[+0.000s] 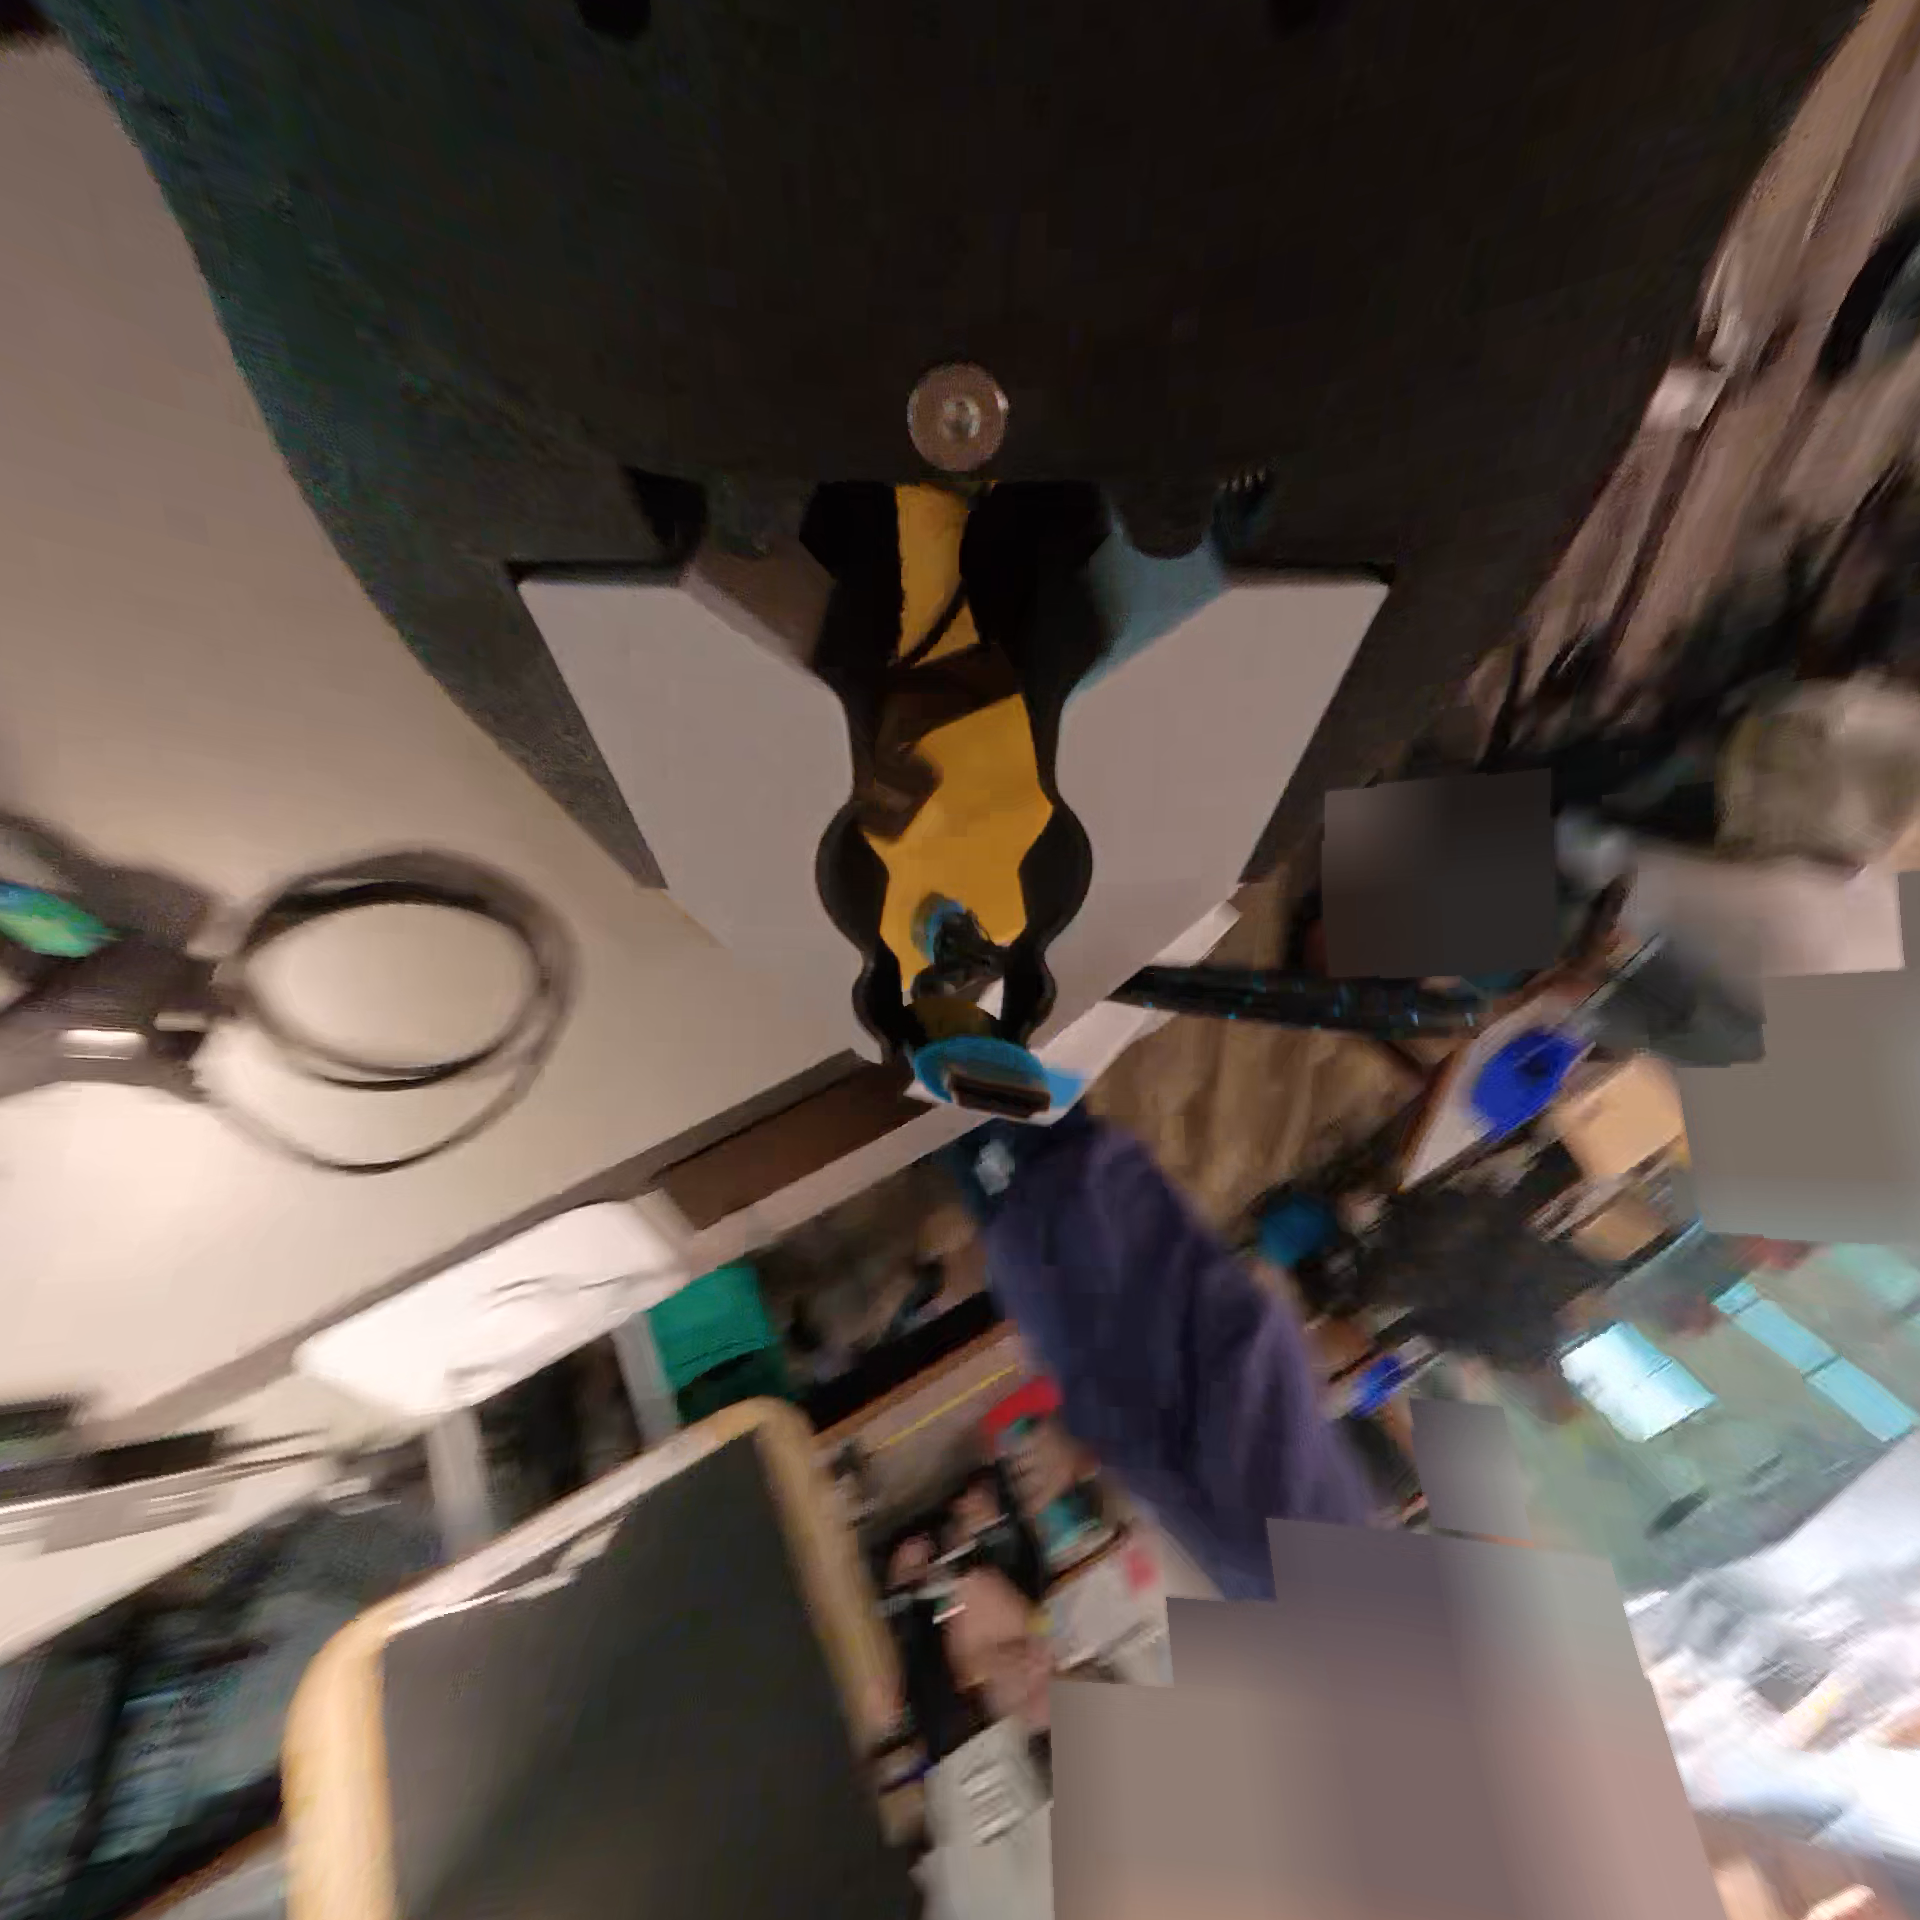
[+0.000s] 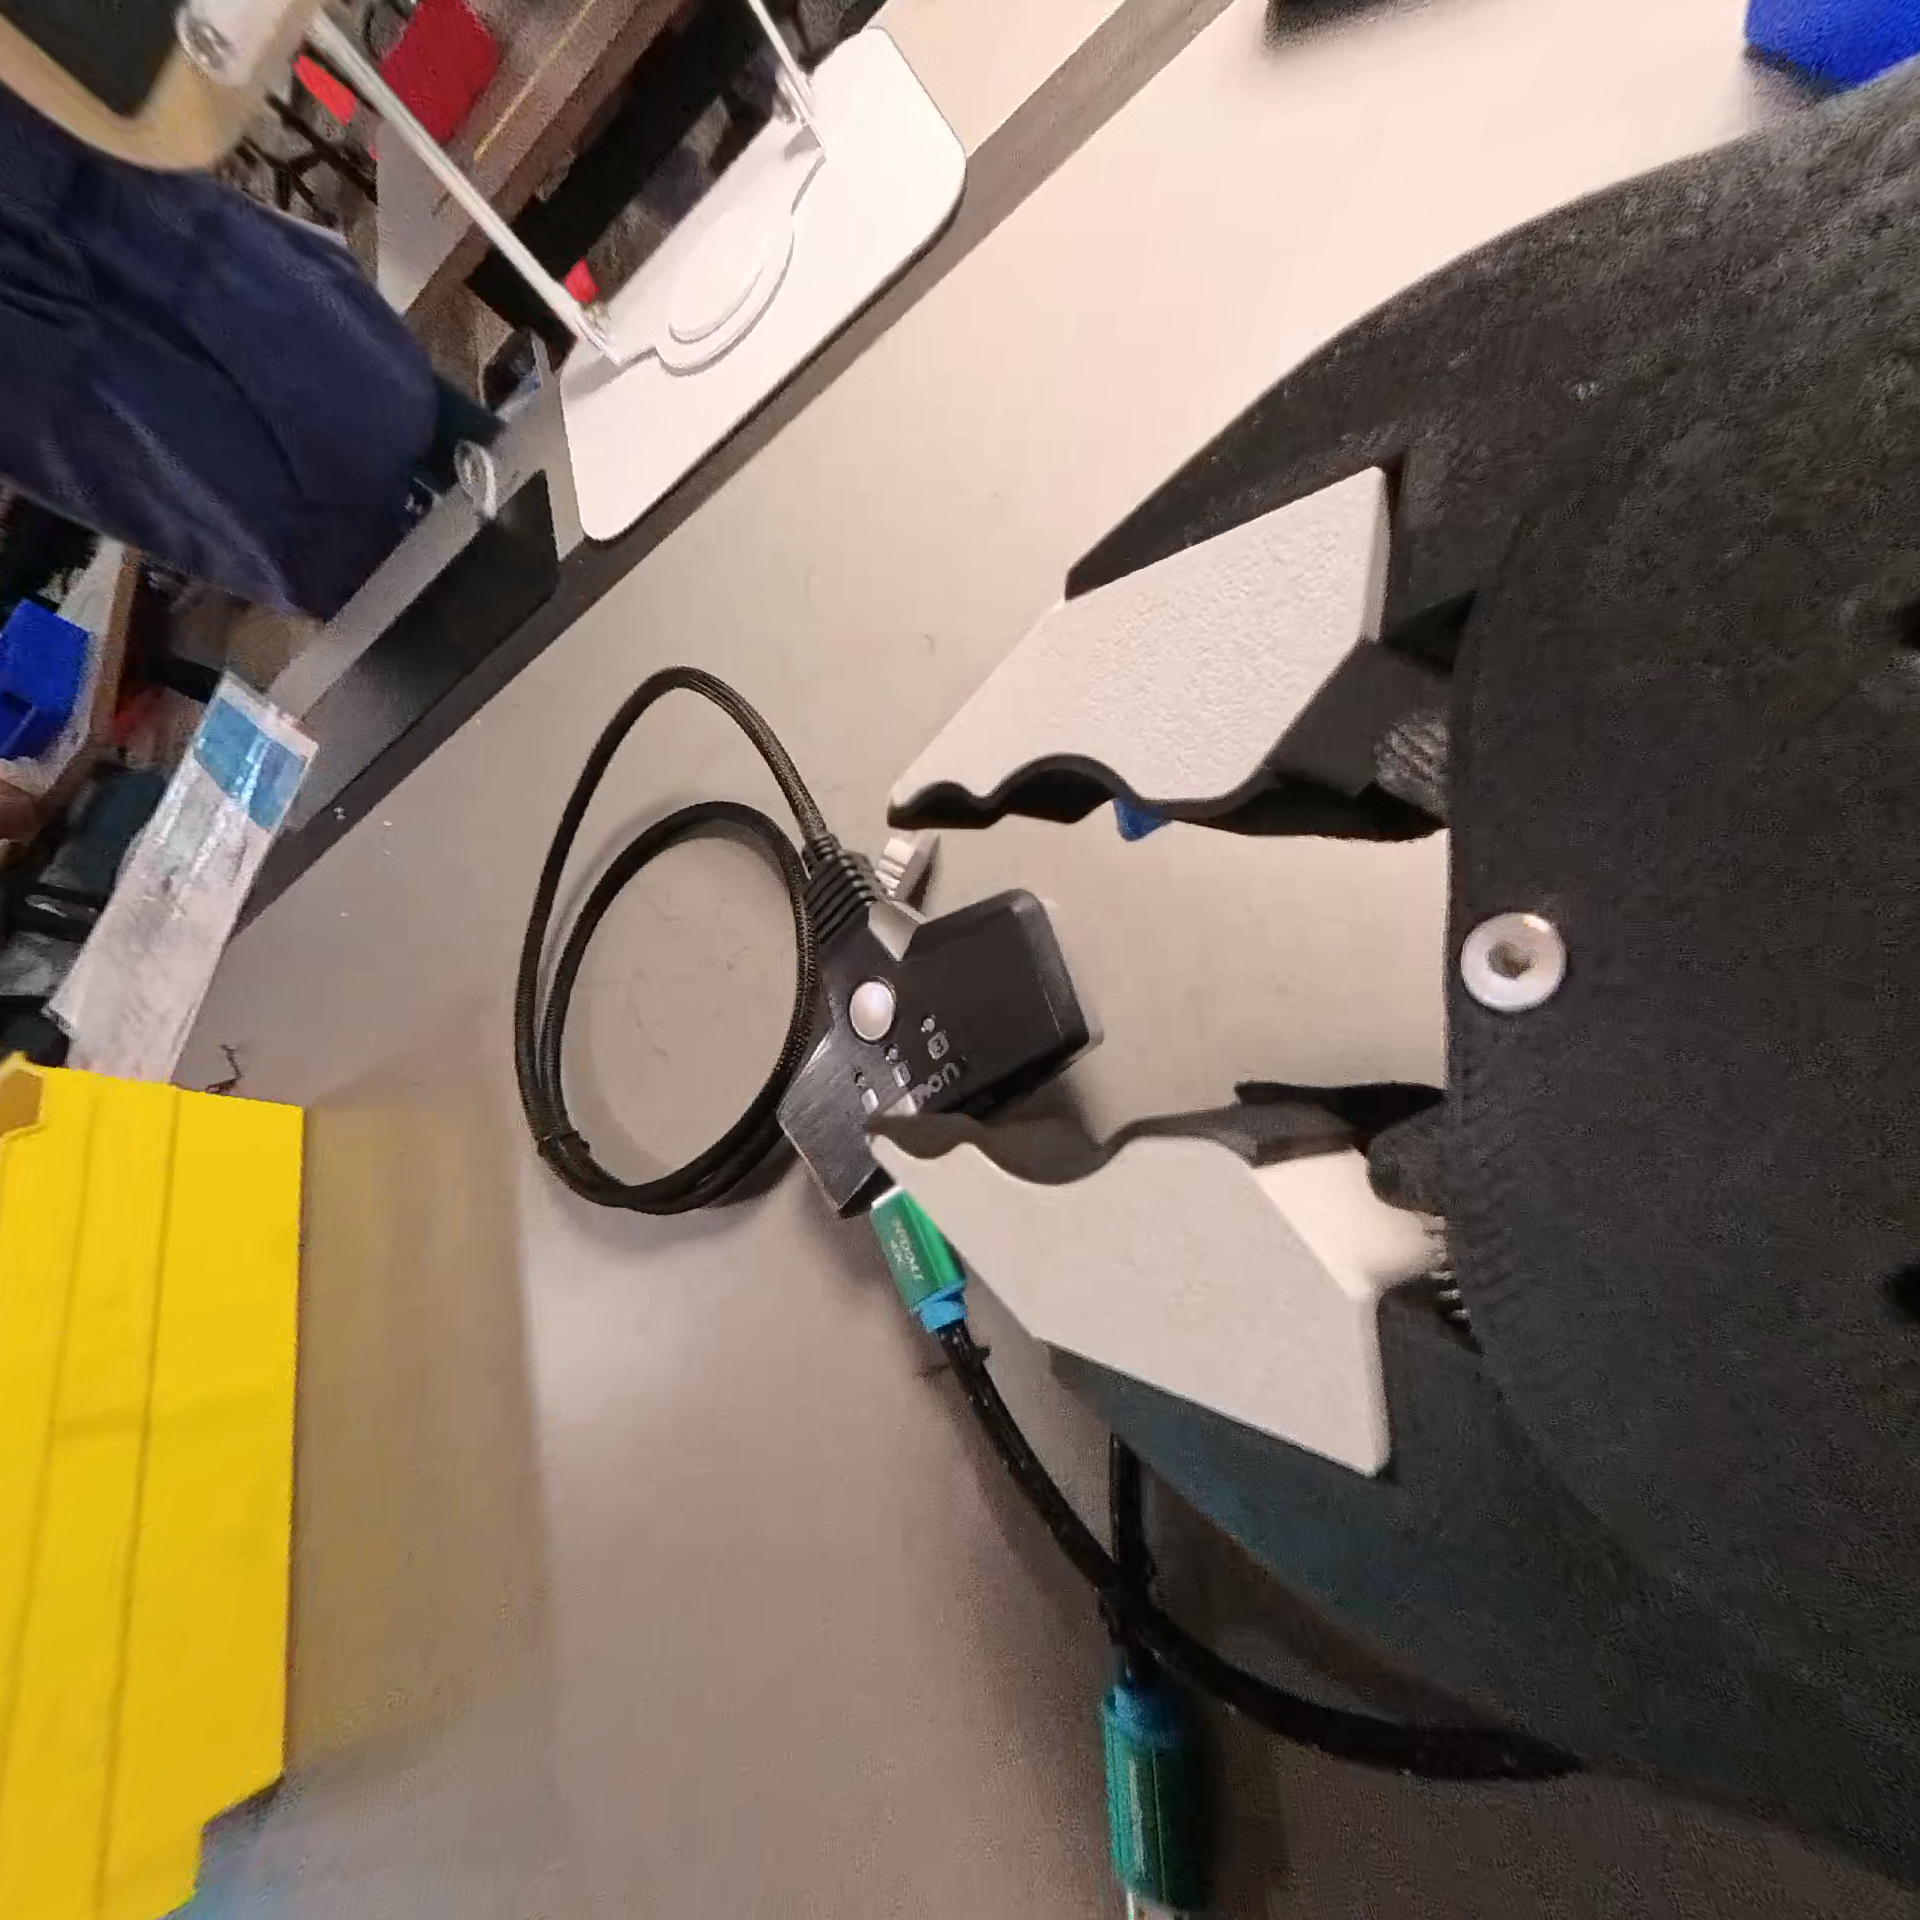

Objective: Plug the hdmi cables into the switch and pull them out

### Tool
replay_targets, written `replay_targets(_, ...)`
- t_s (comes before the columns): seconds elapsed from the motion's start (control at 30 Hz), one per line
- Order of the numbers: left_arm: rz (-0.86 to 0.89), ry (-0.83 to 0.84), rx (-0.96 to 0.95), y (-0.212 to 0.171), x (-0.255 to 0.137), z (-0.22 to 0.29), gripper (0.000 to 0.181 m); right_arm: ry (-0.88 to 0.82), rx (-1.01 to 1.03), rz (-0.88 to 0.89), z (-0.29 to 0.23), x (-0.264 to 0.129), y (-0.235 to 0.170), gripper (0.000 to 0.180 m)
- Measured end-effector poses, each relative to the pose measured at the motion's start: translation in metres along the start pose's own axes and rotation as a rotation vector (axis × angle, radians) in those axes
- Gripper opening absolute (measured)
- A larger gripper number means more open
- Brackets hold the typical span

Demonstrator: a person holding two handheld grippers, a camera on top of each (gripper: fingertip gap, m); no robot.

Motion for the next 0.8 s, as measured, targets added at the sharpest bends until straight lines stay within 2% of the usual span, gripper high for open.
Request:
replay_targets(0.07, 0.052, -0.224, 0.061, 0.035, -0.006, 0.047, 0.02, 0.011, 0.022, 0.067, 0.002, -0.008, 0.01, 0.057)
replay_targets(0.13, 0.027, -0.45, 0.096, 0.045, 0.003, 0.1, 0.021, 0.024, 0.049, 0.146, 0.003, -0.017, 0.02, 0.056)
replay_targets(0.2, -0.015, -0.64, 0.083, 0.039, 0.02, 0.153, 0.02, 0.032, 0.061, 0.201, 0.004, -0.024, 0.028, 0.054)
replay_targets(0.37, -0.163, -1.025, -0.077, -0.009, 0.075, 0.267, 0.02, 0.041, 0.097, 0.225, 0.005, -0.024, 0.028, 0.05)
replay_targets(0.5, -0.239, -1.13, -0.164, -0.034, 0.109, 0.316, 0.02, 0.045, 0.084, 0.187, 0.001, -0.015, 0.021, 0.05)
replay_targets(0.7, -0.268, -1.087, -0.122, -0.041, 0.135, 0.333, 0.021, 0.025, 0.051, 0.13, -0.002, -0.003, 0.012, 0.05)
replay_targets(0.8, -0.284, -1.133, -0.176, -0.048, 0.146, 0.343, 0.021, 0.011, 0.018, 0.082, -0.003, 0.002, 0.005, 0.052)
Point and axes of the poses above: each gripper's, where its closed fingertips meet, x out along the fingers, y out of its top, z = x × y across the jaws, the point moved 3 cm from there along -x, back along the fingers, and after that the axes turned 2 degrees about -z, right-handed, at the moved point
